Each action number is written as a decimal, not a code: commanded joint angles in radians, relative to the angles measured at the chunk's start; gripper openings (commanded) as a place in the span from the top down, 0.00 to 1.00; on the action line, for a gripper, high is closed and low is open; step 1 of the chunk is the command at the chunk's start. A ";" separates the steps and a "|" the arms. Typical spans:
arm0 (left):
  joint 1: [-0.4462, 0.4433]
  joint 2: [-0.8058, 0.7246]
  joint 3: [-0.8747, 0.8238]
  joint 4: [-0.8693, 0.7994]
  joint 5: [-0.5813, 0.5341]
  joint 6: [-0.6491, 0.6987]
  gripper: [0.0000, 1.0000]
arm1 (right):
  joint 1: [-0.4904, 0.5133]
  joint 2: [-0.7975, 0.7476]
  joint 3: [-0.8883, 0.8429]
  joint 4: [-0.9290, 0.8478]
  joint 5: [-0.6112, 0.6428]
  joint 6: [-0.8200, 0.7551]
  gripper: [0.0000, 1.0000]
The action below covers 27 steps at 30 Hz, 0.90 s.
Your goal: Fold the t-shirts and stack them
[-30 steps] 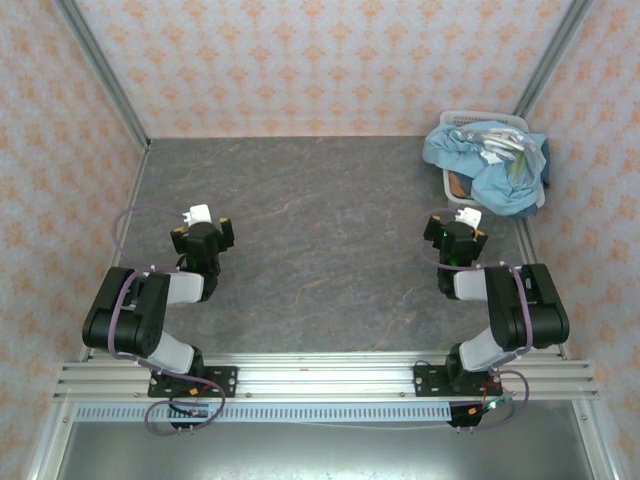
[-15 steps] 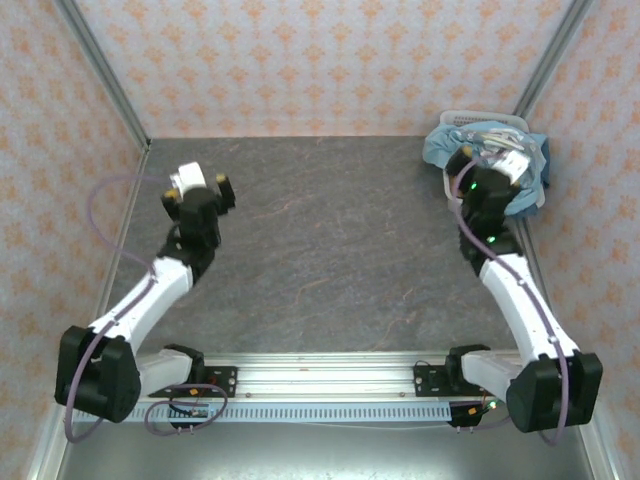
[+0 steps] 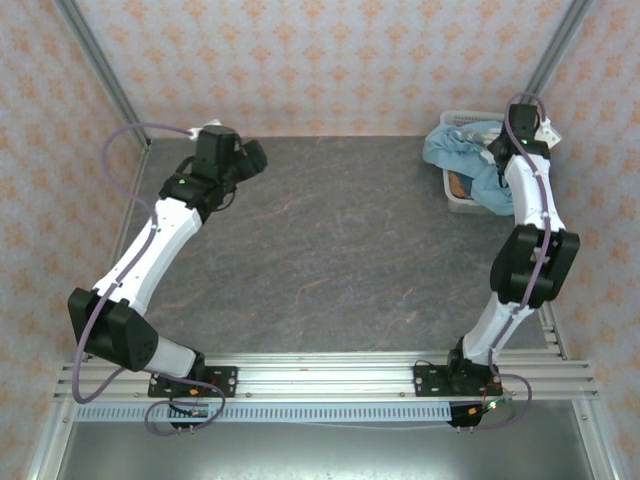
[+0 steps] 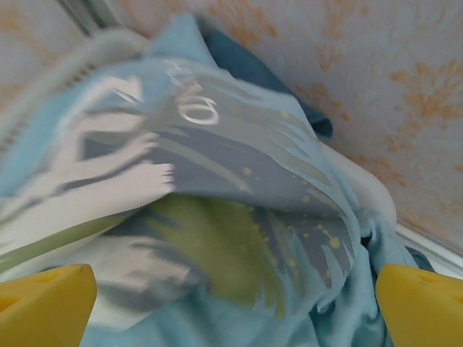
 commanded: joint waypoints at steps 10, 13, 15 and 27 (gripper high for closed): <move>-0.110 -0.089 -0.042 -0.116 0.040 -0.020 0.42 | -0.030 -0.008 0.061 -0.001 -0.111 0.052 1.00; -0.112 -0.102 -0.050 -0.125 0.027 -0.023 0.46 | 0.015 -0.158 0.007 0.076 -0.055 0.033 1.00; -0.112 -0.105 -0.055 -0.127 0.020 -0.027 0.49 | 0.054 -0.232 0.006 0.100 -0.046 0.019 1.00; -0.112 -0.044 0.029 -0.263 -0.137 -0.038 0.55 | 0.405 -0.397 0.283 0.159 -0.206 -0.095 1.00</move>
